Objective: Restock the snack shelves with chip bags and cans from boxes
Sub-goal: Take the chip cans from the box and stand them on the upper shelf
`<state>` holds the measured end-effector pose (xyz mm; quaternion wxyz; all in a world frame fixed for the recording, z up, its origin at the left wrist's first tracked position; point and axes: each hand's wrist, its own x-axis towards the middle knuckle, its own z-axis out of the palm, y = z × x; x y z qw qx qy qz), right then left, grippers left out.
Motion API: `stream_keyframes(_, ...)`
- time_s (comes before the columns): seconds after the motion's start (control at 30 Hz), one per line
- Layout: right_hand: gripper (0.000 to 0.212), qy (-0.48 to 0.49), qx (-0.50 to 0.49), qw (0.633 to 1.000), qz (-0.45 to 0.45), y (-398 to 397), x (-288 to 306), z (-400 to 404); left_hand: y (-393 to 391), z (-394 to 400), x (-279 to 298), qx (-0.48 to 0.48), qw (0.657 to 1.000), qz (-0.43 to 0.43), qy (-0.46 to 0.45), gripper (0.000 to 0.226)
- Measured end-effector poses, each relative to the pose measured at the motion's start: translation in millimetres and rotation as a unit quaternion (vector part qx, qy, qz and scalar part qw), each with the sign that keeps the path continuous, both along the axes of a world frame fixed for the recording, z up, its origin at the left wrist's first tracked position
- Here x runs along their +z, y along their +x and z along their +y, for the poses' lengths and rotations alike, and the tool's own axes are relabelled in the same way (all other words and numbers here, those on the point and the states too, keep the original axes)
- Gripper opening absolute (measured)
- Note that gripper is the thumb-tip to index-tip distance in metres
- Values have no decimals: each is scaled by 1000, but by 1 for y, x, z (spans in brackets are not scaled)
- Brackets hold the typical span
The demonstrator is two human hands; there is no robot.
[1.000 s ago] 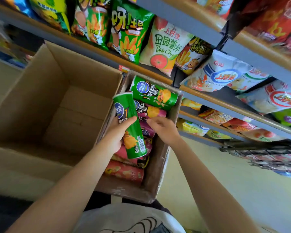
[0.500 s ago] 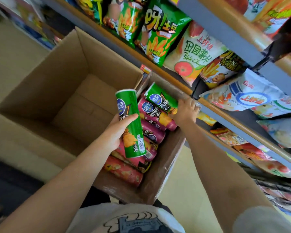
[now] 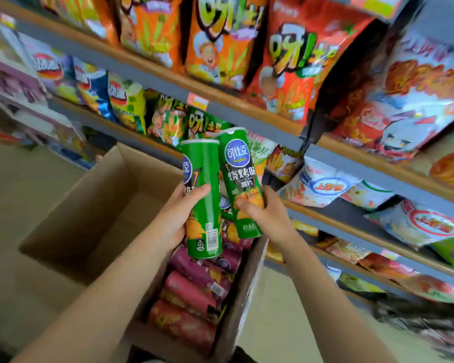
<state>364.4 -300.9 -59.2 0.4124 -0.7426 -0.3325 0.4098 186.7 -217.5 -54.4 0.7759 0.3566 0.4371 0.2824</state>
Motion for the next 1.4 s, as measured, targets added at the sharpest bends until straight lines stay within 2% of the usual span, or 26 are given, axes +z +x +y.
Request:
stream_keyframes(0.07, 40, 88, -10, 996, 7, 9, 54, -11, 20, 1, 61, -24, 996, -36, 76, 29)
stream_keyframes(0.13, 37, 175, -22, 984, 6, 19, 110, -22, 43, -2, 126, -50, 983, -67, 166, 38)
stream_keyframes(0.27, 28, 328, -78, 940, -47, 60, 207, -41, 96, -11, 245, -85, 930, -121, 336, 55)
stream_keyframes(0.4, 23, 389, -153, 894, -159, 112, 275, -52, 155, -22, 322, -90, 877, -167, 442, 55)
stream_keyframes(0.47, 24, 405, -184, 875, -189, 139, 293, -54, 189, -23, 340, -86, 867, -176, 458, 51)
stream_keyframes(0.53, 29, 402, -203, 868, -208, 164, 303, -56, 223, -20, 346, -77, 863, -165, 470, 60)
stream_keyframes(0.7, 30, 351, -220, 883, -221, 218, 303, -62, 284, -15, 341, -87, 883, -115, 446, 88)
stream_keyframes(0.77, 30, 334, -222, 883, -243, 235, 302, -60, 299, -13, 337, -83, 874, -84, 471, 84)
stream_keyframes(0.9, 36, 285, -215, 897, -262, 260, 304, -45, 308, -8, 320, -96, 809, 63, 576, 91)
stream_keyframes(1.03, 45, 236, -203, 910, -274, 281, 307, -21, 309, 7, 285, -86, 741, 179, 641, 73)
stream_keyframes(1.13, 44, 210, -194, 919, -272, 292, 311, 0, 310, 5, 274, -26, 738, 188, 647, 66)
stream_keyframes(1.27, 63, 210, -207, 922, -251, 294, 314, 20, 309, 1, 270, 29, 683, 220, 696, 50)
stream_keyframes(1.4, 44, 197, -195, 924, -262, 293, 313, 32, 309, 7, 274, 22, 660, 236, 713, 34)
